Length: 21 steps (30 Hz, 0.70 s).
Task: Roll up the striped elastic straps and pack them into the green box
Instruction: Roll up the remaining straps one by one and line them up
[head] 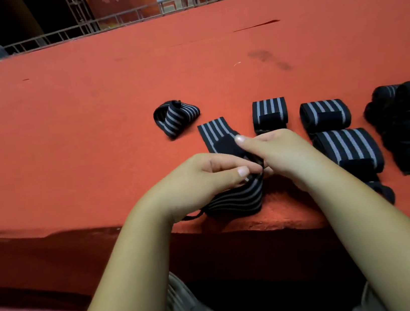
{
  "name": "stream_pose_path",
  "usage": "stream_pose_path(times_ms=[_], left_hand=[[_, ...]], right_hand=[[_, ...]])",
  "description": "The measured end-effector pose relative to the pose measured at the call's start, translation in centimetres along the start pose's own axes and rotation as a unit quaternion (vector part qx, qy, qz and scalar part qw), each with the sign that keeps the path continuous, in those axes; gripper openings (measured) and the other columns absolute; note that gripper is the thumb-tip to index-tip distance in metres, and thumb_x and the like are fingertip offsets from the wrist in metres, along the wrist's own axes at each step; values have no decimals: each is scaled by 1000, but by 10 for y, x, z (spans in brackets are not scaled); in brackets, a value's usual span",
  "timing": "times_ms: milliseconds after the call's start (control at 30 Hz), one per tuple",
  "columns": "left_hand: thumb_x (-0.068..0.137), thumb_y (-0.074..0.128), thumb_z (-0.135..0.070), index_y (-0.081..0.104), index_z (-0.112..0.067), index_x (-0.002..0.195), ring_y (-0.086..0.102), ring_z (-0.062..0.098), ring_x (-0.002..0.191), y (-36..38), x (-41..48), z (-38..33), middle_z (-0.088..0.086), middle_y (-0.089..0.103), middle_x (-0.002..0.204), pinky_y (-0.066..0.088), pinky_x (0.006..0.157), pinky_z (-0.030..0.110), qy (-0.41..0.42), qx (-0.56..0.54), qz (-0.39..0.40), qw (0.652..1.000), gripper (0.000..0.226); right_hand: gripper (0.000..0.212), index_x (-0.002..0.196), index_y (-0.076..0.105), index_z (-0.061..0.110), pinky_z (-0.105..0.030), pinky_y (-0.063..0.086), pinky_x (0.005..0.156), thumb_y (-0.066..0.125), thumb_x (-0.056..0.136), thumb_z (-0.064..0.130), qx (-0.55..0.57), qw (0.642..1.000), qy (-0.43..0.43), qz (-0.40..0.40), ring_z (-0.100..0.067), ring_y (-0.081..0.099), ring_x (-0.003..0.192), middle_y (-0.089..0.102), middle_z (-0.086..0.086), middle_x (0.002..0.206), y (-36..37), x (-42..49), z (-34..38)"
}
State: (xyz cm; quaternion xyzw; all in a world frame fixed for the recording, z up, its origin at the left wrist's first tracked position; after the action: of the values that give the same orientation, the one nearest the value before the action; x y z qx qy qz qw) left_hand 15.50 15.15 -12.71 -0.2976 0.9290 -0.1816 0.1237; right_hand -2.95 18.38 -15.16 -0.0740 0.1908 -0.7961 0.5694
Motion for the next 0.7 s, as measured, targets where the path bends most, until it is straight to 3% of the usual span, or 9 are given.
stream_pose_path(times_ms=[100, 167, 233, 300, 400, 467, 533, 600, 700], left_hand=[[110, 61, -28, 79, -17, 123, 74, 16, 115, -12, 4, 8, 2, 80, 125, 57, 107, 36, -49, -91, -33, 994, 25], [110, 61, -22, 74, -1, 121, 79, 26, 102, -24, 9, 15, 16, 80, 120, 65, 89, 33, -96, -172, -113, 974, 27], [109, 63, -24, 71, 3, 117, 80, 33, 101, -33, 13, 20, 23, 78, 119, 67, 85, 35, -115, -221, -187, 950, 29], [108, 65, -34, 72, -2, 114, 81, 33, 101, -33, 19, 21, 21, 78, 119, 67, 86, 38, -119, -231, -222, 940, 34], [103, 67, -51, 74, -7, 110, 82, 35, 95, -24, 24, 23, 18, 77, 118, 67, 84, 42, -133, -232, -202, 942, 45], [104, 70, -44, 75, -2, 116, 82, 35, 92, -19, 25, 28, 17, 81, 111, 68, 81, 40, -141, -233, -181, 945, 44], [106, 68, -24, 75, 1, 112, 82, 32, 89, -16, 25, 34, 18, 81, 107, 69, 79, 38, -138, -244, -182, 942, 27], [107, 59, -5, 73, 2, 105, 80, 21, 75, -14, 25, 36, 17, 80, 97, 69, 73, 35, -127, -275, -188, 934, 16], [107, 51, 5, 72, 1, 116, 71, 7, 56, -15, 22, 34, 11, 79, 91, 62, 57, 25, -101, -266, -183, 941, 23]], right_hand=[[17, 96, 82, 19, -44, 51, 69, 67, 96, 26, -13, 999, -23, 18, -27, 66, 67, 80, -10, 86, 1, -3, 2], [27, 102, 84, 31, -37, 54, 66, 63, 94, 15, 5, 1000, -19, 19, -17, 72, 69, 83, 0, 91, 3, -6, 5], [39, 113, 81, 42, -28, 54, 71, 61, 93, 14, 17, 999, -29, 24, -5, 74, 76, 83, 12, 99, 4, -9, 11], [45, 116, 79, 48, -34, 62, 85, 59, 92, 15, 12, 998, -45, 47, -12, 78, 93, 82, 16, 100, 7, -13, 16], [50, 113, 79, 52, -40, 59, 103, 57, 90, 14, 8, 995, -51, 91, -22, 75, 112, 83, 11, 105, 12, -21, 20], [50, 111, 79, 55, -51, 55, 108, 57, 88, 16, -31, 991, -64, 115, -34, 70, 118, 81, -3, 115, 15, -23, 20], [40, 109, 82, 50, -37, 62, 94, 61, 94, 20, -53, 987, -67, 137, -23, 76, 101, 82, 1, 110, 15, -26, 20], [23, 106, 85, 38, -15, 49, 70, 63, 102, 32, -20, 987, -52, 149, 0, 65, 71, 81, 16, 92, 12, -29, 21], [36, 98, 85, 31, -29, 48, 70, 60, 102, 56, 3, 996, -27, 81, -7, 59, 71, 79, 14, 91, 2, -24, 19]])
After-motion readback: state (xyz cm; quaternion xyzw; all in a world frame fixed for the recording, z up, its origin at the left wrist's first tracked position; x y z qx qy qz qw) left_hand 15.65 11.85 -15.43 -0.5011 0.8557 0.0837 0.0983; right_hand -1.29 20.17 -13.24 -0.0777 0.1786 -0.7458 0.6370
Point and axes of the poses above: each hand's wrist, its own x-axis towards the middle knuckle, its own y-axis out of the palm, z = x × y, the point moved 5 cm from there along x, towards the middle knuckle
